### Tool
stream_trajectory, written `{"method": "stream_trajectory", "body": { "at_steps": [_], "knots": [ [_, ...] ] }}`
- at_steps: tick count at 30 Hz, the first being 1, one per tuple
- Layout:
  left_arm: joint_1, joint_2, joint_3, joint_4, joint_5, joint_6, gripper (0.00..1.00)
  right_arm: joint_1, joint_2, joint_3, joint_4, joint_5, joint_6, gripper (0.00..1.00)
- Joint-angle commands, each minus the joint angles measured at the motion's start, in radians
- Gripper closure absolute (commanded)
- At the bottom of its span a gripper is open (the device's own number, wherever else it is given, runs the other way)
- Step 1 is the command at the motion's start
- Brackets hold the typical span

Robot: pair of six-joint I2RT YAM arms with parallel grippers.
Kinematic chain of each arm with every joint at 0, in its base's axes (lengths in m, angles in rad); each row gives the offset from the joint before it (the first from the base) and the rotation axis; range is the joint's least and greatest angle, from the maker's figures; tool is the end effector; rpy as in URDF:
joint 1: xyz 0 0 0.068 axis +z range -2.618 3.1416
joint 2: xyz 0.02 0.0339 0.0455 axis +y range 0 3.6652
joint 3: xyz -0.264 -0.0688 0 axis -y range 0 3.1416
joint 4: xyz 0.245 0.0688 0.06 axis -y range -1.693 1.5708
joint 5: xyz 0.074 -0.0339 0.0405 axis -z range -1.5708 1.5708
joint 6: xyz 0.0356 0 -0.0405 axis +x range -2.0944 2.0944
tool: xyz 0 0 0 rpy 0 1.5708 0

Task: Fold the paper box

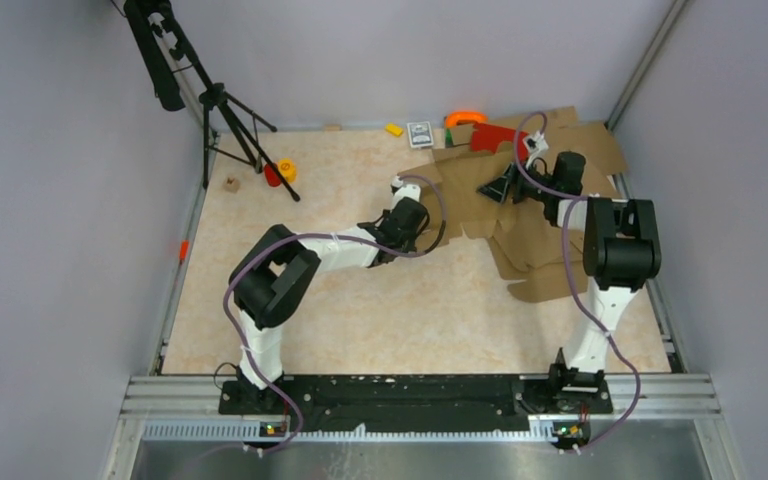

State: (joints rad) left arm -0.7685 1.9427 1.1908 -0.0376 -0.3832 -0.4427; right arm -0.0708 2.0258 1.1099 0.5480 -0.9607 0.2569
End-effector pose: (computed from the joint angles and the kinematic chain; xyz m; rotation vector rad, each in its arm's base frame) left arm 0.3049 -0.2763 0.1600 0.1907 2.2877 -0.1715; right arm 0.4219 -0.0007 0.1589 -0.3407 1.8772 1.0466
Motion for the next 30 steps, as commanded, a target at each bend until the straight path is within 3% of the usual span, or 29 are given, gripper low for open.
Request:
{"method": "stream_trajectory", "body": {
  "at_steps": [1,4,6,9,12,15,21,30],
  "knots": [
    [0.000,0.021,0.000,0.004,-0.064,0.072,1.00,0.057,-0.132,-0.076,0.080,-0.035,-0.030,0.37],
    [0.000,0.009,-0.014,0.029,-0.075,0.096,1.00,0.109,-0.262,-0.226,0.148,0.058,-0.003,0.60],
    [0.000,-0.003,-0.035,0.075,-0.078,0.107,1.00,0.153,-0.337,-0.308,0.155,0.133,0.006,0.67],
    [0.000,-0.026,-0.060,0.112,-0.072,0.115,1.00,0.241,-0.462,-0.389,0.086,0.284,-0.042,0.87],
    [0.001,-0.042,-0.081,0.141,-0.081,0.128,1.00,0.313,-0.564,-0.468,0.078,0.406,-0.047,1.00],
    [0.007,-0.057,-0.098,0.163,-0.075,0.139,1.00,0.384,-0.628,-0.498,-0.011,0.482,-0.073,1.00],
    [0.017,-0.111,-0.166,0.243,-0.036,0.148,1.00,0.447,-0.712,-0.598,-0.068,0.493,0.036,1.00],
    [0.023,-0.157,-0.192,0.285,0.076,0.060,1.00,0.593,-0.717,-0.629,-0.098,0.514,0.096,1.00]
  ]
}}
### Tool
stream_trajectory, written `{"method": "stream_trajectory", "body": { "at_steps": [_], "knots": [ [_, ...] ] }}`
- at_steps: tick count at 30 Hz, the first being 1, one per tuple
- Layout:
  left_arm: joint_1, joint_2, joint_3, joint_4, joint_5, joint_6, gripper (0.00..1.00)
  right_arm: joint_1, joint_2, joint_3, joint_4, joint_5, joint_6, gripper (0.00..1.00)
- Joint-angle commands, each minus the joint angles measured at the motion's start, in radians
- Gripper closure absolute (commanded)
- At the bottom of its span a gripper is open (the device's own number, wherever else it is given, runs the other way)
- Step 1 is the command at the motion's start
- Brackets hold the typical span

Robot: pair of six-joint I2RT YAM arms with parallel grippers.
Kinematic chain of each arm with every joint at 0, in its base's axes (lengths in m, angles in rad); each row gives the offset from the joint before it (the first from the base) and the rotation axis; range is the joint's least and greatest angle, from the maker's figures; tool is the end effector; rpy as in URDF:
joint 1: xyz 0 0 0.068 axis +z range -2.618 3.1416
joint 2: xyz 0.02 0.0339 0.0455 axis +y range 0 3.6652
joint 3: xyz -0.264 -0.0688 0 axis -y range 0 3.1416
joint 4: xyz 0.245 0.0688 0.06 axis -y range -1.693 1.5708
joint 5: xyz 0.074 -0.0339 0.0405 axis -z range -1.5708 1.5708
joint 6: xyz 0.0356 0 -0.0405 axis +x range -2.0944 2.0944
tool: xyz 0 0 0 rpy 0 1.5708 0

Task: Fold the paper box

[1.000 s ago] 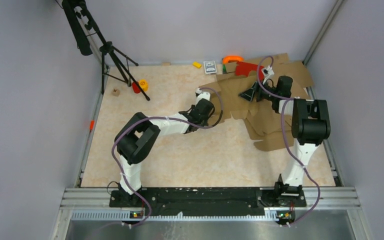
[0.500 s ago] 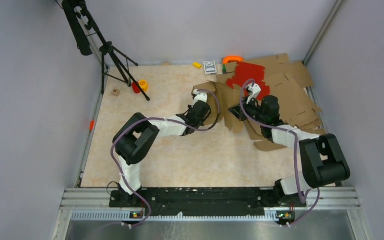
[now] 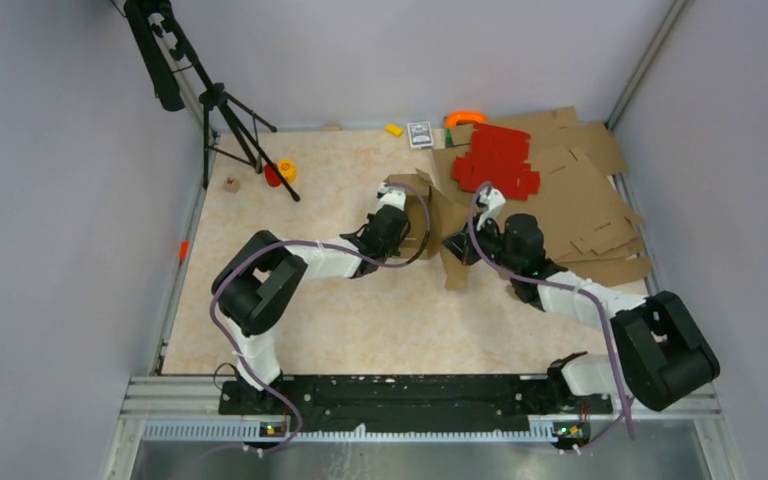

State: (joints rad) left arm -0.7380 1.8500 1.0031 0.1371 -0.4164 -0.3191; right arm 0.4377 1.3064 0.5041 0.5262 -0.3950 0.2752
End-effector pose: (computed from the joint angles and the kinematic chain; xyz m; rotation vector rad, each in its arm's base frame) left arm 0.2914 -0.2456 0.1540 0.2488 2.1974 -0.1082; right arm 0.2362 0.1257 0.2048 -0.4388 1.8625 0.8539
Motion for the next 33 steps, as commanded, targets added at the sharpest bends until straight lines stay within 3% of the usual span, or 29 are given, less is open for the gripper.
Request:
{"method": "stream_trajectory", "body": {
  "at_steps": [1,13,24,33],
  "knots": [
    [-0.008,-0.073,-0.014,0.118,0.129,-0.080,1.00,0.088,0.009,-0.029,-0.066,-0.052,0.099,1.00],
    [0.043,-0.152,-0.065,0.137,0.264,-0.209,1.00,0.095,0.128,-0.162,0.323,-0.103,0.385,1.00],
    [0.043,-0.134,-0.109,0.180,0.319,-0.279,1.00,0.157,0.143,-0.145,0.280,-0.051,0.371,1.00],
    [0.042,-0.215,-0.229,0.183,0.254,-0.190,1.00,0.157,-0.002,-0.136,-0.035,0.199,0.285,1.00]
  ]
}}
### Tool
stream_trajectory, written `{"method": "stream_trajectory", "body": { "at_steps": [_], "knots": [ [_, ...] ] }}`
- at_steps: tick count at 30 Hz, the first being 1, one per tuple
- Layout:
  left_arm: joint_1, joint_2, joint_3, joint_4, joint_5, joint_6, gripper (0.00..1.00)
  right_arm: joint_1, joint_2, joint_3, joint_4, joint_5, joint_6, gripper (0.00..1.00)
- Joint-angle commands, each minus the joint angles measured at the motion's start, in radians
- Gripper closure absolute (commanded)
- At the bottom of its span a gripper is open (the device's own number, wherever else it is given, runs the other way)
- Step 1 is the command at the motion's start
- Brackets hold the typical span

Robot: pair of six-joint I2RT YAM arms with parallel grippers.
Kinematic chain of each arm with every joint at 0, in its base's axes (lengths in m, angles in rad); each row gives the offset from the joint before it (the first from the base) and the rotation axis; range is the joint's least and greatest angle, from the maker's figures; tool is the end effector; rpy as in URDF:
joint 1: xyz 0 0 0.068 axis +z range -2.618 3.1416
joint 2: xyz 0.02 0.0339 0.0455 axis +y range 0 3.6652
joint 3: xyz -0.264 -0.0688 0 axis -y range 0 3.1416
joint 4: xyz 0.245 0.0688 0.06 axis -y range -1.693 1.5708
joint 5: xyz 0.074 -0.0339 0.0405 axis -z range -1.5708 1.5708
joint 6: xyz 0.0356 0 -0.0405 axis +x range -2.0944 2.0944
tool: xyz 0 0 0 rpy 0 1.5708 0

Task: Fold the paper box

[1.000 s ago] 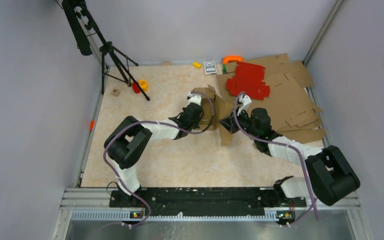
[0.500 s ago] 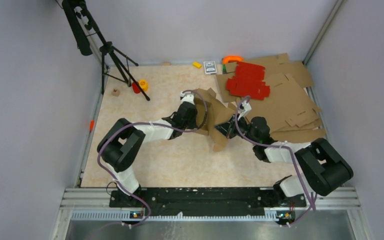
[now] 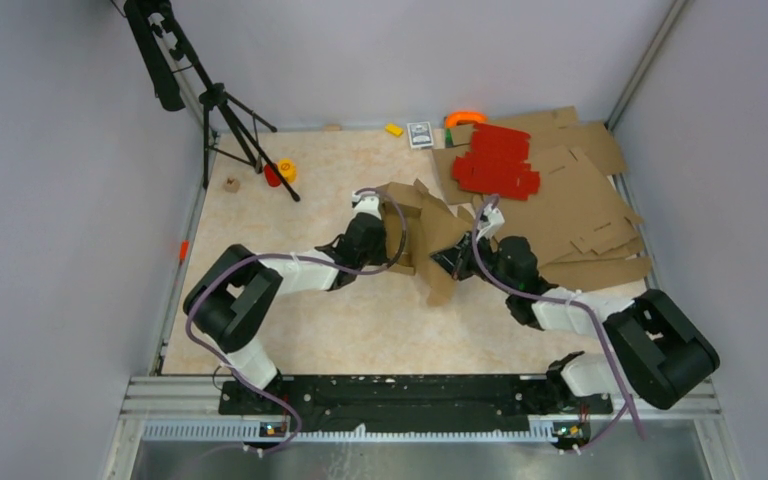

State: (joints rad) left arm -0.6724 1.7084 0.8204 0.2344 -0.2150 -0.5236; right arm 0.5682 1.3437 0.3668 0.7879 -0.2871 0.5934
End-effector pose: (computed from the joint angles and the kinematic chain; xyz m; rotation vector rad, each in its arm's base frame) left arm 0.2736 -0.2081 0.1566 0.0474 2.2393 -0.4222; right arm 0.2083 0.1450 0.1809 -0.2001 1.8745 1.0754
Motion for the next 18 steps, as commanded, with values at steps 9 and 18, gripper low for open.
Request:
{"method": "stream_trajectory", "body": {
  "at_steps": [9,18],
  "knots": [
    [-0.100,-0.124,-0.154,0.177,-0.097,0.091,1.00,0.027,-0.012,0.128,-0.564,0.089,-0.023,1.00],
    [-0.133,-0.118,-0.184,0.257,-0.181,0.084,1.00,0.038,0.063,0.348,-0.783,-0.024,0.199,1.00]
  ]
}}
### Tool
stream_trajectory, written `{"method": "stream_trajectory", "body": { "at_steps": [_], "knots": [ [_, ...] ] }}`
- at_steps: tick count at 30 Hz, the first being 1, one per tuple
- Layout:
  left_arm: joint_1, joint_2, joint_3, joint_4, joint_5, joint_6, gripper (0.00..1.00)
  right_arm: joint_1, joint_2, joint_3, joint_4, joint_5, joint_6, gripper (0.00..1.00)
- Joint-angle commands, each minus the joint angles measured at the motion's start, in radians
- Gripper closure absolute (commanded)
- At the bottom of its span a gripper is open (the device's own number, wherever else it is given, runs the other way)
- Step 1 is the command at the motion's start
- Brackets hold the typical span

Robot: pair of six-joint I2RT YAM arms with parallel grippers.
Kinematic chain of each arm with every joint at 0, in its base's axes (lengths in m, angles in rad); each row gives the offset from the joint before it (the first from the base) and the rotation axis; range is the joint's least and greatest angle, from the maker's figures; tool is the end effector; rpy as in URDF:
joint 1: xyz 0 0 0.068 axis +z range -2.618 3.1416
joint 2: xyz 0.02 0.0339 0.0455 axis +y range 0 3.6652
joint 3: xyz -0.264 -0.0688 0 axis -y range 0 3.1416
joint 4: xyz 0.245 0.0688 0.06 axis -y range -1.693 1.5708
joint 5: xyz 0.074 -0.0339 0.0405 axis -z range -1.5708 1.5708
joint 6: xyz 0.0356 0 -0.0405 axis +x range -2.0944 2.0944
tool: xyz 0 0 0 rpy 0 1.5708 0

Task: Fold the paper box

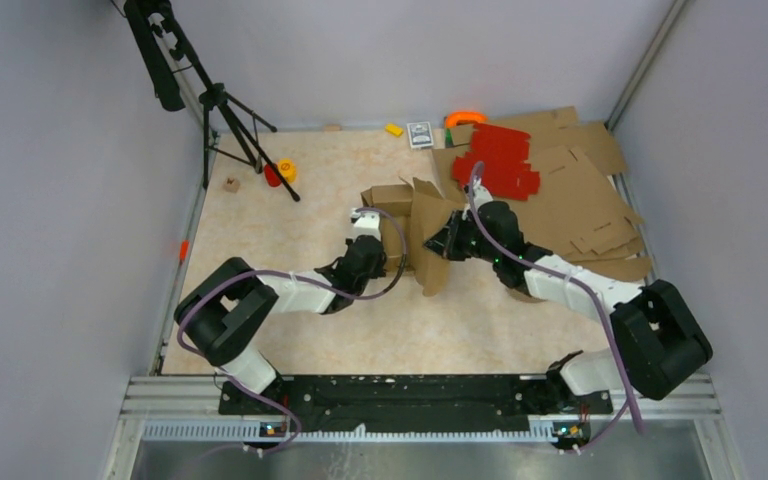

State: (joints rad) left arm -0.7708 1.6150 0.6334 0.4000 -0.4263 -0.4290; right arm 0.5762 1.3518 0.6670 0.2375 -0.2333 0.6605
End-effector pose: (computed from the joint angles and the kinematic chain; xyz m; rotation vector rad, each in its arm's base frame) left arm 0.2302 -0.2031 0.1484 0.1151 2.1024 -0.2631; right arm 0.2373 0.1640 0.2157 -0.0679 2.1573 0.9909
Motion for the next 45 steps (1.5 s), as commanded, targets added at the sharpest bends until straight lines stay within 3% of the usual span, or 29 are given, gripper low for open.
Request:
{"method": "stream_trajectory", "body": {
  "at_steps": [1,5,11,20,26,31,36,39,45],
  "knots": [
    [-0.035,-0.030,-0.002,0.096,0.026,-0.012,1.00,0.031,0.049,0.054,-0.234,-0.072,0.145,1.00],
    [-0.035,-0.045,-0.017,0.104,0.019,-0.007,1.00,0.030,0.037,0.031,-0.275,0.017,0.153,1.00],
    [-0.043,-0.049,-0.051,0.130,0.015,-0.014,1.00,0.035,0.035,-0.100,-0.135,0.137,0.061,1.00],
    [-0.055,-0.076,-0.078,0.107,-0.005,-0.014,1.00,0.180,-0.042,-0.209,-0.005,0.544,-0.233,1.00],
    [-0.048,-0.120,-0.113,0.105,-0.011,-0.020,1.00,0.248,-0.100,-0.162,-0.083,0.654,-0.315,1.00],
    [-0.042,-0.141,-0.143,0.123,0.006,-0.041,1.00,0.410,-0.124,-0.153,-0.115,0.910,-0.373,1.00],
    [-0.041,-0.155,-0.176,0.146,0.013,-0.063,1.00,0.498,-0.113,-0.176,-0.095,1.042,-0.361,1.00],
    [-0.041,-0.166,-0.197,0.160,0.008,-0.073,1.00,0.586,-0.090,-0.194,-0.055,1.187,-0.388,1.00],
    [-0.042,-0.173,-0.217,0.165,0.012,-0.087,1.00,0.694,-0.014,-0.254,0.122,1.285,-0.479,1.00]
  ]
}}
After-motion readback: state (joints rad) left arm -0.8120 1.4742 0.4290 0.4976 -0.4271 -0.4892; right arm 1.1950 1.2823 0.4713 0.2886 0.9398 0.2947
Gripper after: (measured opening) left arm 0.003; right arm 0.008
